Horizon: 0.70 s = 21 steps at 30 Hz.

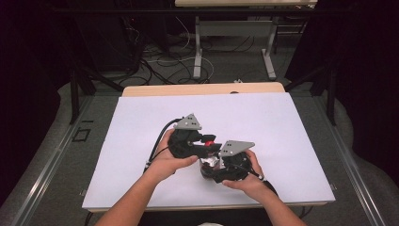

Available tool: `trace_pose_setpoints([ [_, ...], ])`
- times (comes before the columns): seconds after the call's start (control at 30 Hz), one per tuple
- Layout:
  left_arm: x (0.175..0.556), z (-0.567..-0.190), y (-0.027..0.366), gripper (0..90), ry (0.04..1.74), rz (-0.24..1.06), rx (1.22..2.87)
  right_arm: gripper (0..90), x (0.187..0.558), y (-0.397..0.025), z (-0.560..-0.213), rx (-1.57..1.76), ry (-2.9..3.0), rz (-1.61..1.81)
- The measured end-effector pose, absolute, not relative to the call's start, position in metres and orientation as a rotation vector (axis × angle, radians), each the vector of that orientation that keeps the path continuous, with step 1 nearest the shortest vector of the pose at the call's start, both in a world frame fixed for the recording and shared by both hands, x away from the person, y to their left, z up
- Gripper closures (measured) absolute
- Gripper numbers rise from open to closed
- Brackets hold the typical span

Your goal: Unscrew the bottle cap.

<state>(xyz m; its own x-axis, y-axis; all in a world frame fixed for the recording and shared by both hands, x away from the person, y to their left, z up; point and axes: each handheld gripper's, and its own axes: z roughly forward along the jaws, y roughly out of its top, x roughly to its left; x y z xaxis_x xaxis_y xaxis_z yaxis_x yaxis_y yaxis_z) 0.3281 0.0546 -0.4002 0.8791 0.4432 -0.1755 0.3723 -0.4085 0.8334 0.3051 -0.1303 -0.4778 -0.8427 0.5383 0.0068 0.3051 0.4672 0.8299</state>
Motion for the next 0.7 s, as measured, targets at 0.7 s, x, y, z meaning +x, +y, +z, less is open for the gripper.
trace_pose_setpoints([
  [0.7, 0.32, -0.397, 0.05, 49.7, 0.71, 0.147, 2.009, 29.8, 0.306, -0.133, -0.477, 0.755, 2.434, 1.308],
])
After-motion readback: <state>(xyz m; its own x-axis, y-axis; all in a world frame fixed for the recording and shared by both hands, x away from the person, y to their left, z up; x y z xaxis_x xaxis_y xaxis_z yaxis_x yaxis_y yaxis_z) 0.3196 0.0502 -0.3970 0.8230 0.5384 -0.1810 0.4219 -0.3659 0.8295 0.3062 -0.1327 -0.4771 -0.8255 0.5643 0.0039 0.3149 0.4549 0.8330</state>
